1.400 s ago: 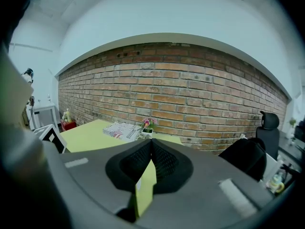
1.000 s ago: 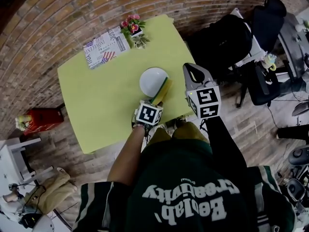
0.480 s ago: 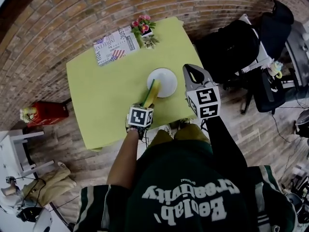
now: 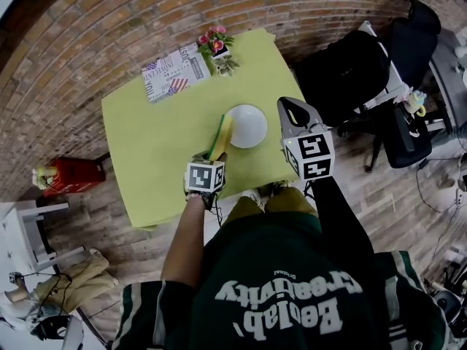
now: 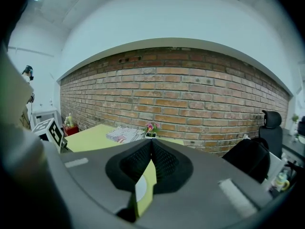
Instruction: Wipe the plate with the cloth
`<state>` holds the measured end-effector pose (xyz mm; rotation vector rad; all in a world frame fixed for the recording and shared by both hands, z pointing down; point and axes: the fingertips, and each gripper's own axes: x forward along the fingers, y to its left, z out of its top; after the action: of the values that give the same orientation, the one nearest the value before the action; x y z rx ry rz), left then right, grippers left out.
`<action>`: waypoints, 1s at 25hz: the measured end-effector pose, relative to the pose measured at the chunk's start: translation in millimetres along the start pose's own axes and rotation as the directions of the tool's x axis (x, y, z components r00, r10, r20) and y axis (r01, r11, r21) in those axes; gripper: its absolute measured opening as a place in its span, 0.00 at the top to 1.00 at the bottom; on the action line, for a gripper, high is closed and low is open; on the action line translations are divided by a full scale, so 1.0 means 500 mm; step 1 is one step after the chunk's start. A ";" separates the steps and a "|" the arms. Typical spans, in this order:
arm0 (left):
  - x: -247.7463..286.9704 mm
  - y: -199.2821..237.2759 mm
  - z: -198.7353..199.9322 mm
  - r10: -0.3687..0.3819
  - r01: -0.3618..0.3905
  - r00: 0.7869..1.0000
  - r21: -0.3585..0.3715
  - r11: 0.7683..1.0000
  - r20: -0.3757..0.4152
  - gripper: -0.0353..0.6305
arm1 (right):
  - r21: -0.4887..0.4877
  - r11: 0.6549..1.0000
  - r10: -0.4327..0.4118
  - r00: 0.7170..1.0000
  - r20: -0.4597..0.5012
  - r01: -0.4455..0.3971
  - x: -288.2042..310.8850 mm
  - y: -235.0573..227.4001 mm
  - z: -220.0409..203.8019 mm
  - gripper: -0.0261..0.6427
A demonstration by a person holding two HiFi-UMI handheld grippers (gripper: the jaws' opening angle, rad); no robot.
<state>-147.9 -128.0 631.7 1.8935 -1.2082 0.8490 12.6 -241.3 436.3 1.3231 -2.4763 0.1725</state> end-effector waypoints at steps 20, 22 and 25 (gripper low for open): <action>0.157 -0.185 0.063 -0.088 0.097 0.994 0.174 0.980 -0.060 0.74 | 0.029 0.992 -0.120 0.992 -0.026 0.121 -0.079 -0.107 -0.041 0.94; 0.153 -0.177 0.066 -0.084 0.091 0.995 0.152 0.984 -0.054 0.74 | 0.029 0.993 -0.117 0.993 -0.026 0.118 -0.077 -0.106 -0.041 0.94; 0.143 -0.141 0.065 -0.049 0.054 0.998 0.121 0.991 -0.046 0.74 | 0.028 0.994 -0.107 0.994 -0.024 0.108 -0.072 -0.099 -0.042 0.94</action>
<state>-53.2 -166.8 658.1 1.9849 -1.0990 0.9491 76.8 -235.7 441.4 1.4545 -2.3849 0.1980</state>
